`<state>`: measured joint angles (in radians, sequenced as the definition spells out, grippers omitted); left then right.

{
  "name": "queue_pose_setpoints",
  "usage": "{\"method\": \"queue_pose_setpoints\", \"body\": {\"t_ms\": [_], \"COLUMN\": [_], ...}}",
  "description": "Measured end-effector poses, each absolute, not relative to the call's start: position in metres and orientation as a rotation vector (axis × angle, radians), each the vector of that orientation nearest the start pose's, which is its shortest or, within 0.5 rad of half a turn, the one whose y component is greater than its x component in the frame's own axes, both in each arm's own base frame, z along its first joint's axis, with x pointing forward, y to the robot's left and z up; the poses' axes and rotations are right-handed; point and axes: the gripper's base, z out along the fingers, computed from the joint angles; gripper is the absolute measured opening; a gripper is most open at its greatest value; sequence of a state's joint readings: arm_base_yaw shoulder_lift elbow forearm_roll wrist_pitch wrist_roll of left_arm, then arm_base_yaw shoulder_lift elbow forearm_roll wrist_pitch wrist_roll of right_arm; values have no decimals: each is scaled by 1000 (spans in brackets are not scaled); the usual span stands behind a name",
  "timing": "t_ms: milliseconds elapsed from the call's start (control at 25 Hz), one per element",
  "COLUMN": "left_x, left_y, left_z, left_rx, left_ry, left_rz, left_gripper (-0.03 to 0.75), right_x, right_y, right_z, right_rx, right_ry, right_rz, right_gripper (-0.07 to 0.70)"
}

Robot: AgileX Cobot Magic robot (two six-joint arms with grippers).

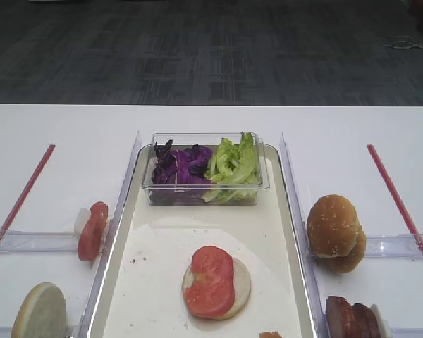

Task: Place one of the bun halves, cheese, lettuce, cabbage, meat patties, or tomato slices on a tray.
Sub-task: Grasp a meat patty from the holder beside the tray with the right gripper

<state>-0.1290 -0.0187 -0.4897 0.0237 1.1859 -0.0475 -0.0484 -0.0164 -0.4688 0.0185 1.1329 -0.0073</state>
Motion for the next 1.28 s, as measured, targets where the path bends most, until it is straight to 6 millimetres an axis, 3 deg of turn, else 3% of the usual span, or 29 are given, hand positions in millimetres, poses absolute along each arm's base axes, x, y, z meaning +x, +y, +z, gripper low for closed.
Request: {"method": "queue_pose_setpoints", "body": {"t_ms": [1280], "left_x": [-12], "left_y": [4], "left_z": [265], "left_rx": [85], "left_ry": [2160], "left_rz": [-73], "left_gripper": [361], "right_x": [-7], "right_y": [2], "right_z": [263], "right_rx": [42], "right_ry": [2131], "right_rz": [-10], "right_gripper": [245]}}
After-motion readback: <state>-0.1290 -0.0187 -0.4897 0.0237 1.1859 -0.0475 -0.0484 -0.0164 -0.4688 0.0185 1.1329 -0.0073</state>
